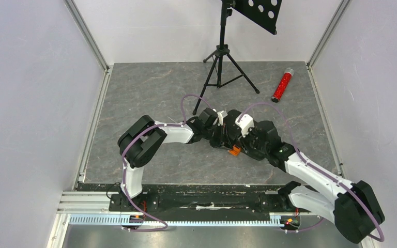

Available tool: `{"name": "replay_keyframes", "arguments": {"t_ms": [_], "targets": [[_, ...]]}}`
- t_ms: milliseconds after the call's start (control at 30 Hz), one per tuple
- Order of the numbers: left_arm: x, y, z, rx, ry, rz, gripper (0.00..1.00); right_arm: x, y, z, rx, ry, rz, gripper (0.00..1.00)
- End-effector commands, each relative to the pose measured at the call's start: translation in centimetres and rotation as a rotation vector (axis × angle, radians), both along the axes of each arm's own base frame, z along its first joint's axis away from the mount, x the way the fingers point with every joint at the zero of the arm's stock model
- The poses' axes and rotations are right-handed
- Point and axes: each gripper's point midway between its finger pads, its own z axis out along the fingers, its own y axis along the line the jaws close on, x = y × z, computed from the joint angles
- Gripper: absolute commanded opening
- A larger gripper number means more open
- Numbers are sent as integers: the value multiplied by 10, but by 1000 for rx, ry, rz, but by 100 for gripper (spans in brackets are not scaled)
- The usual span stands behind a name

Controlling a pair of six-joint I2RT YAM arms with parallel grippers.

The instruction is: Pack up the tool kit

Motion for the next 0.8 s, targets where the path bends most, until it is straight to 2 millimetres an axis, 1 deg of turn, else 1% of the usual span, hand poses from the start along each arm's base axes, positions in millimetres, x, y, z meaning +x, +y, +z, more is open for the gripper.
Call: {"name": "replay_keyframes", "arguments": {"t_ms": [0, 133, 333, 400, 600, 667, 767], "targets": [[-1, -16, 35, -79, 110, 0, 5, -15, 11, 14, -60, -65, 112, 35], [-1, -14, 31, -52, 134, 4, 4, -24, 16, 17, -141, -93, 167, 31], [0, -16, 32, -54, 152, 4, 4, -45, 23, -2, -181, -10, 248, 29], [0, -16, 32, -50, 153, 2, 4, -50, 27, -5, -184, -3, 266, 29], [1, -19, 31, -42, 168, -2, 4, -56, 40, -1, -180, -30, 296, 30], [1, -19, 30, -41, 175, -1, 4, -54, 39, -1, -202, -50, 279, 32], [1, -19, 30, -41, 179, -3, 4, -49, 32, -7, -264, -82, 234, 32]]}}
